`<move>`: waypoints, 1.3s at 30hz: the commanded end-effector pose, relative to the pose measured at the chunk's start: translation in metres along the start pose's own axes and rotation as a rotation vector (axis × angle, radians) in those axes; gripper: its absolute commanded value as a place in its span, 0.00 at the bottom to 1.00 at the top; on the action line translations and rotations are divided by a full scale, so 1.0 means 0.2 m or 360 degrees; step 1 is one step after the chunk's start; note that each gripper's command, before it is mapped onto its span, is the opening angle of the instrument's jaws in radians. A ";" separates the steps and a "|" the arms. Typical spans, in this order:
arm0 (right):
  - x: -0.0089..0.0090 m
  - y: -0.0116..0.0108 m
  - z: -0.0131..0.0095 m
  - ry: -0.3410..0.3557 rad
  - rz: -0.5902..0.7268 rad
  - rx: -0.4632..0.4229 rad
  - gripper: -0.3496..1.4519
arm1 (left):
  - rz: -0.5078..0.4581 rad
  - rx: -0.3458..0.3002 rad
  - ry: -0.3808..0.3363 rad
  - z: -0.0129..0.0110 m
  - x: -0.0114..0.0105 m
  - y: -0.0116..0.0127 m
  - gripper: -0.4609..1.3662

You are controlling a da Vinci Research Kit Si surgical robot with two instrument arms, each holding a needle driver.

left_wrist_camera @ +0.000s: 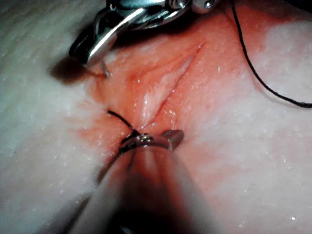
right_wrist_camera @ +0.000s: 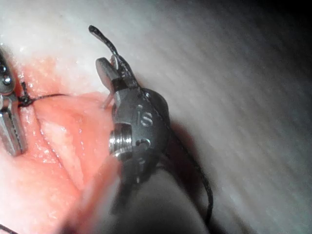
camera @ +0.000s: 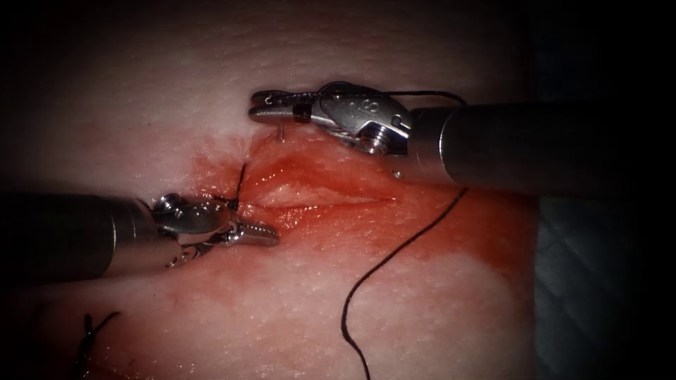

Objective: Wound Closure
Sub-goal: Pierce the needle through the tissue above the wound with the right tool

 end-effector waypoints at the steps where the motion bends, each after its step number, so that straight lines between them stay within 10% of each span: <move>1: 0.001 0.001 0.001 0.0018 0.0014 0.0003 0.00 | 0.0000 -0.0001 0.0001 0.000 0.000 0.000 0.20; 22: -0.009 0.006 0.009 0.0105 0.0734 0.0106 0.00 | 0.0002 -0.0002 0.0000 0.000 0.000 0.000 0.20; 39: -0.033 -0.017 0.014 -0.0049 0.1363 0.0208 0.00 | 0.0004 -0.0004 -0.0001 -0.001 0.000 -0.001 0.20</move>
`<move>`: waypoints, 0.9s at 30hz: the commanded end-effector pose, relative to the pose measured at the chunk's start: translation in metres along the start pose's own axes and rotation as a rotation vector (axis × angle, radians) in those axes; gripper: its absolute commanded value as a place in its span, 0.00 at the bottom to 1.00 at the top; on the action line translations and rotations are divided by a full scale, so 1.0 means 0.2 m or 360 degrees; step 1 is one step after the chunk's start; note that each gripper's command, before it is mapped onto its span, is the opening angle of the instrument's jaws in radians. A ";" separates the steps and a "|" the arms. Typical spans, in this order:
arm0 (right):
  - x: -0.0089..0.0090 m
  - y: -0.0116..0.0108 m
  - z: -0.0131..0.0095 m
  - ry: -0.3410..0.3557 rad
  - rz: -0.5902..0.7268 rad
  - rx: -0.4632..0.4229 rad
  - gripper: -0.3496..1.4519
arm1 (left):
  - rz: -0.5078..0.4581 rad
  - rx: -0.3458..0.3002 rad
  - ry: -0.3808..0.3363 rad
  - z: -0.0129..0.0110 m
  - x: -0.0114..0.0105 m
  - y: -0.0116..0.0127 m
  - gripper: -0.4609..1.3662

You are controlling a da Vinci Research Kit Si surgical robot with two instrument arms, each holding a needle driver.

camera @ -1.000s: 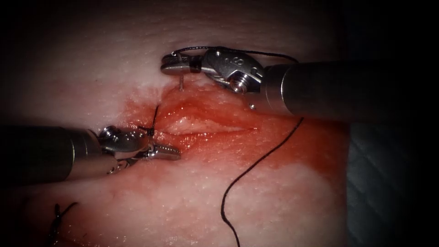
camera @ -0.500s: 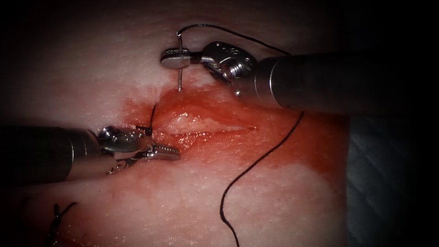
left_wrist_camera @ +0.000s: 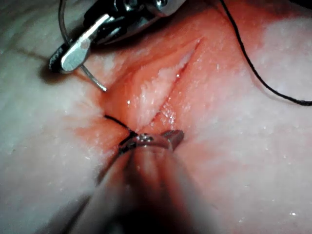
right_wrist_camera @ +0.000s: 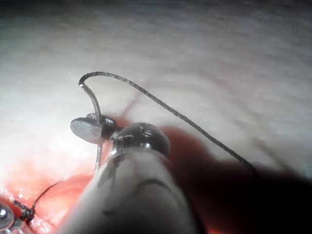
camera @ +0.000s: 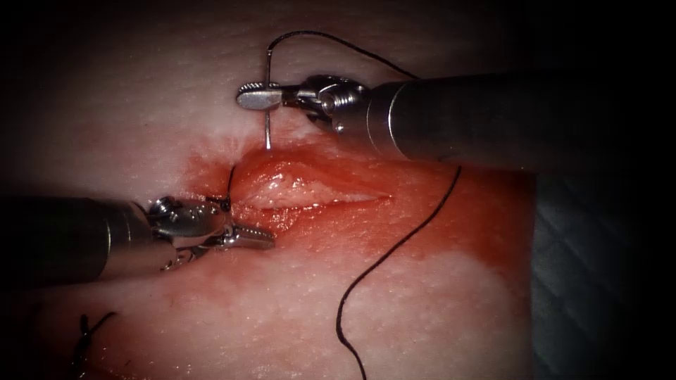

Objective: Wound Closure
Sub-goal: Pierce the needle through the tissue above the wound with the right tool

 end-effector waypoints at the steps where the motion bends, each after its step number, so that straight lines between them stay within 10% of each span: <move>1: 0.000 -0.001 -0.001 -0.0009 0.0022 -0.0029 0.00 | 0.0000 0.0000 0.0000 0.000 0.000 0.000 0.20; 27: -0.050 -0.012 -0.010 -0.0090 0.0378 -0.0071 0.00 | -0.0007 -0.0002 -0.0009 -0.001 0.000 0.000 0.20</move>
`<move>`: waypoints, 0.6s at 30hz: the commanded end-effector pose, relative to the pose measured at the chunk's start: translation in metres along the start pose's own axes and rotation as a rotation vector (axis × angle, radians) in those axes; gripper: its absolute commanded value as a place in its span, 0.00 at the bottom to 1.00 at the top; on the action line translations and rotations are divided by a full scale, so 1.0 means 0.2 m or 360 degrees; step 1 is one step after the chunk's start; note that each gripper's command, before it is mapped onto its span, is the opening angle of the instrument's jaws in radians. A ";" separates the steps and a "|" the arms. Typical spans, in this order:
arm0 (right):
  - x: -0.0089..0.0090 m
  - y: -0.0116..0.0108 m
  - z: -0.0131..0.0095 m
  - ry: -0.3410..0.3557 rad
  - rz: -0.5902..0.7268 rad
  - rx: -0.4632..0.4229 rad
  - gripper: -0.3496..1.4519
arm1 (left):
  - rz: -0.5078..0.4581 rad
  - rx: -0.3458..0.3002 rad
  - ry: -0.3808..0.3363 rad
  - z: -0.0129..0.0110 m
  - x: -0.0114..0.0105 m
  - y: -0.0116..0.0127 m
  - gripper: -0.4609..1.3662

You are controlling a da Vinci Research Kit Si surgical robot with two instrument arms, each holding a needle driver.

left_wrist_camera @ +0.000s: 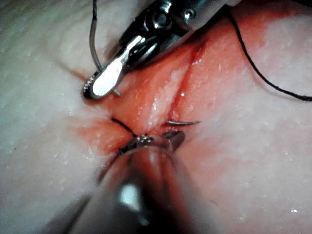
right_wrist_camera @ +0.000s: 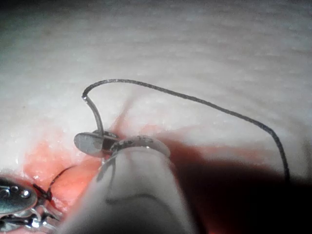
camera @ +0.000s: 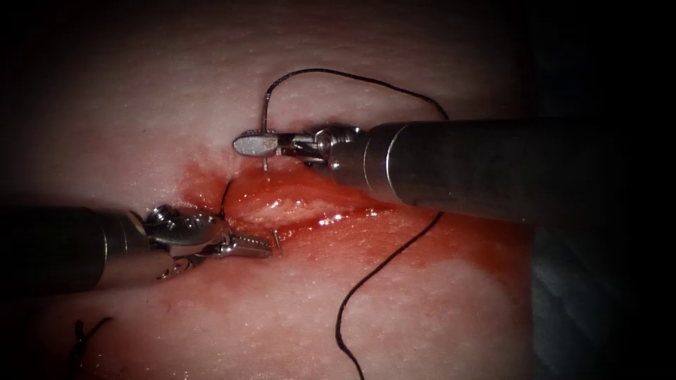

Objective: Wound Closure
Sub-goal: Pierce the needle through the tissue above the wound with the right tool

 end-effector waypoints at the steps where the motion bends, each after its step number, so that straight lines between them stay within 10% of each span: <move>1: 0.002 0.001 0.000 0.0032 0.0040 -0.0020 0.00 | 0.0001 0.0000 0.0000 0.000 0.000 0.000 0.20; 5: 0.014 0.000 -0.003 0.0194 0.0024 0.0085 0.00 | 0.0000 0.0000 0.0000 0.000 0.000 0.000 0.20; 10: 0.033 -0.002 -0.003 0.0334 -0.0335 0.0159 0.41 | 0.0001 0.0000 0.0000 0.000 0.000 0.000 0.20; 18: 0.047 -0.004 0.000 0.0338 -0.0750 0.0096 0.68 | 0.0000 0.0000 0.0000 0.000 -0.001 0.001 0.20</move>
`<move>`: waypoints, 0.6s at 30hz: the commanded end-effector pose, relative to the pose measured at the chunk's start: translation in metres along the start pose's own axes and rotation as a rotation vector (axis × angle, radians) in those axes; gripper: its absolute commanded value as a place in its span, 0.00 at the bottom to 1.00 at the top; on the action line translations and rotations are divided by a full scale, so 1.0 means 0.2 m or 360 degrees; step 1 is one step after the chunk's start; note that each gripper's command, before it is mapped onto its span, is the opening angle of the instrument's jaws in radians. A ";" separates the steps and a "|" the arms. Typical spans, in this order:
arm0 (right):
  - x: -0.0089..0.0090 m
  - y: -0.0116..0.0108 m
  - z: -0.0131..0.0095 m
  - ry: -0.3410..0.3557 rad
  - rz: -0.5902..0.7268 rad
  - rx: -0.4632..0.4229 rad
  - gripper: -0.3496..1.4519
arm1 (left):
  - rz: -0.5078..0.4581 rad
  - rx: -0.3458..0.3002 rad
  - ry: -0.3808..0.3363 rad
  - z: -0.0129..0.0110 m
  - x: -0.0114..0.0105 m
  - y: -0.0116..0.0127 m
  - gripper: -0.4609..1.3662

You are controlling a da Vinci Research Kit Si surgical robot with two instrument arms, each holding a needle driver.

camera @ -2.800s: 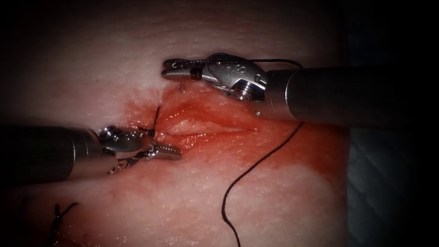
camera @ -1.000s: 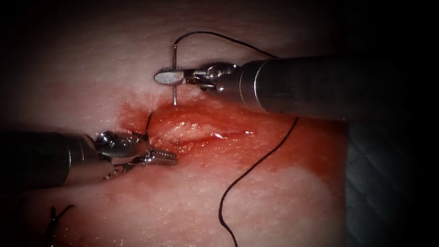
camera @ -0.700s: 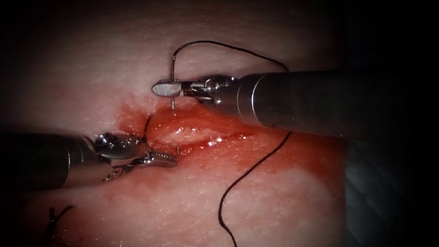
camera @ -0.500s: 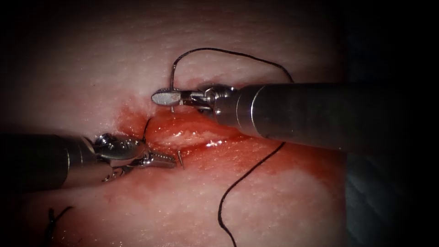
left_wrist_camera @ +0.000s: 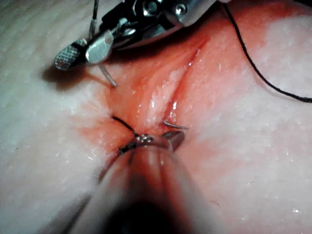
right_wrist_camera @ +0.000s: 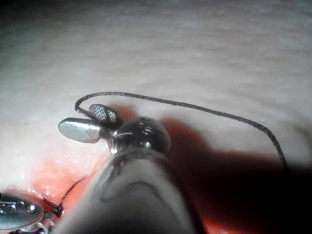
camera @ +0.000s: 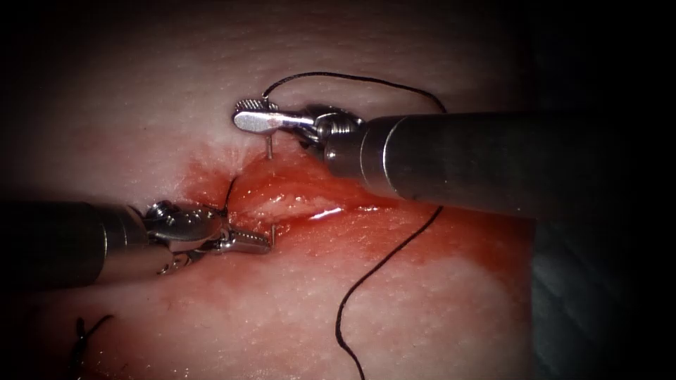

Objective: Wound Closure
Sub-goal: Pierce the needle through the tissue above the wound with the right tool

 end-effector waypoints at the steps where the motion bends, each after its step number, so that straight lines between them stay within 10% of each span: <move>1: -0.002 0.000 -0.001 -0.0005 -0.0046 0.0005 0.67 | 0.0000 0.0000 0.0001 0.000 0.000 0.000 0.21; 12: 0.004 0.001 -0.003 -0.0050 -0.0274 -0.0004 0.51 | 0.0000 0.0003 0.0004 0.000 0.000 0.000 0.20; 15: 0.004 0.001 -0.006 -0.0104 -0.0287 -0.0031 0.00 | 0.0000 0.0003 0.0004 0.000 0.000 0.000 0.20; 18: 0.005 0.002 -0.008 -0.0063 -0.0179 -0.0145 0.00 | 0.0000 0.0003 0.0004 0.000 0.000 0.000 0.20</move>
